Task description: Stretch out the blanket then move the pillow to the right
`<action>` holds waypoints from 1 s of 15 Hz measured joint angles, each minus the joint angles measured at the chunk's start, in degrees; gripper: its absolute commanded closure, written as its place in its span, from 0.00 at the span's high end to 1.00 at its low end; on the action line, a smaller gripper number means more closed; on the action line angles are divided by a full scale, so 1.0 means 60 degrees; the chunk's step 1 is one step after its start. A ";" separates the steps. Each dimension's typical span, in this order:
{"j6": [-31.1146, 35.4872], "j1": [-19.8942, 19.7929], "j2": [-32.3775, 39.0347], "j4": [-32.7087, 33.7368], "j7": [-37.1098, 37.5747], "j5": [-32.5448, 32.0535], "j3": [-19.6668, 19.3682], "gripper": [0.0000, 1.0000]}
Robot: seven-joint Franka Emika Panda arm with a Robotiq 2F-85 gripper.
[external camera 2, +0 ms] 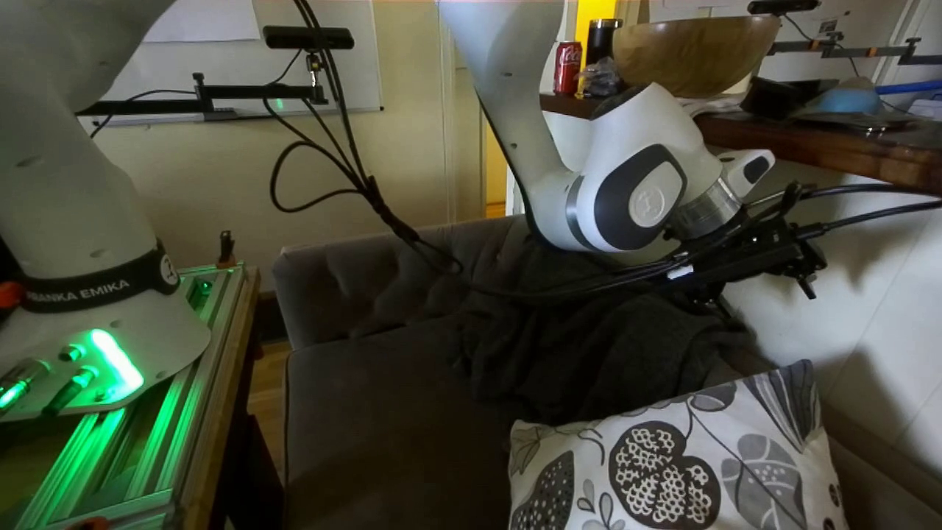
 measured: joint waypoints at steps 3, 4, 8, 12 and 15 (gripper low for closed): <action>0.0002 0.0074 0.0066 0.0013 0.0074 0.0000 -0.0029 1.00; -0.0013 0.0120 0.0084 0.0015 0.0075 -0.0001 -0.0095 1.00; -0.0962 0.0993 0.0578 0.0118 0.0357 0.0236 -0.1718 1.00; -0.2370 0.0644 0.0903 0.0418 0.1034 0.0040 -0.1812 1.00; -0.3495 -0.0759 0.0634 0.0740 0.0745 -0.0174 0.0098 1.00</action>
